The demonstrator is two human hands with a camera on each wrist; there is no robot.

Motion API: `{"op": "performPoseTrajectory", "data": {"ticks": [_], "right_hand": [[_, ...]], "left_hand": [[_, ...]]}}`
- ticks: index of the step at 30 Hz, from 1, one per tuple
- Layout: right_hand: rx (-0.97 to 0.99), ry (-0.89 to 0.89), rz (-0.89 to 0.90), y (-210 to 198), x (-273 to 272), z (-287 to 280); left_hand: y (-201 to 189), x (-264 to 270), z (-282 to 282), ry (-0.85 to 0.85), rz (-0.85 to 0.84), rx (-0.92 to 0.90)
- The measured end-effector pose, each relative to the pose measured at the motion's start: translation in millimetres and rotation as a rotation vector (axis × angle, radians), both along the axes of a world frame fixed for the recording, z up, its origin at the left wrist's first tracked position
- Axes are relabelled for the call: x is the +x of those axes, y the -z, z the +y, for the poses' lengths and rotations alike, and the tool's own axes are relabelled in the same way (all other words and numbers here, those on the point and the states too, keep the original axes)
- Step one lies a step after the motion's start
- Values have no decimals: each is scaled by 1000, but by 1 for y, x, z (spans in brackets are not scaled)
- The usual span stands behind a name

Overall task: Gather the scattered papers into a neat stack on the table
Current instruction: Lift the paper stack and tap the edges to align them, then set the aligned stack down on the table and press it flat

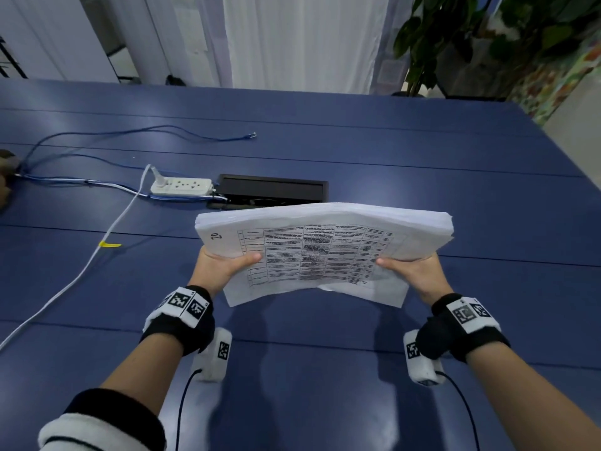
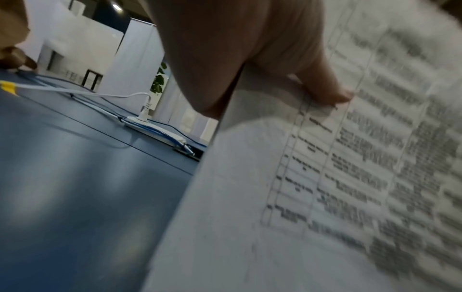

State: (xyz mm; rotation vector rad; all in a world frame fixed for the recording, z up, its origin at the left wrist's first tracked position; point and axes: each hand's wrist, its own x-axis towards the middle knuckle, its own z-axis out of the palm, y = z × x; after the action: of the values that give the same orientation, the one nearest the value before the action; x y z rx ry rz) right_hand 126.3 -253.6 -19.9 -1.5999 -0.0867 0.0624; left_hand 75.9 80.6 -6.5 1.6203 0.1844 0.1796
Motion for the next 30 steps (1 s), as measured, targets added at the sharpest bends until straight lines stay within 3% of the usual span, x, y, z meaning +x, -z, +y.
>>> {"op": "performPoseTrajectory", "data": {"ticks": [7, 14, 19, 23, 26, 28, 30], "right_hand": [[-157, -151, 159, -26, 3, -9], [-150, -183, 366, 5, -33, -16], [-83, -56, 471, 17, -47, -14], [-13, 52, 513, 21, -56, -20], [25, 158, 550, 27, -63, -22], [69, 235, 579, 32, -68, -17], [140, 315, 596, 36, -74, -7]], "left_hand": [[-13, 6, 14, 86, 124, 63], [7, -15, 11, 153, 320, 14], [25, -16, 11, 137, 449, -29], [45, -29, 20, 253, 643, 1], [55, -40, 14, 79, 630, -32], [58, -42, 4, -56, 572, -178], [57, -42, -15, -68, 539, -322]]}}
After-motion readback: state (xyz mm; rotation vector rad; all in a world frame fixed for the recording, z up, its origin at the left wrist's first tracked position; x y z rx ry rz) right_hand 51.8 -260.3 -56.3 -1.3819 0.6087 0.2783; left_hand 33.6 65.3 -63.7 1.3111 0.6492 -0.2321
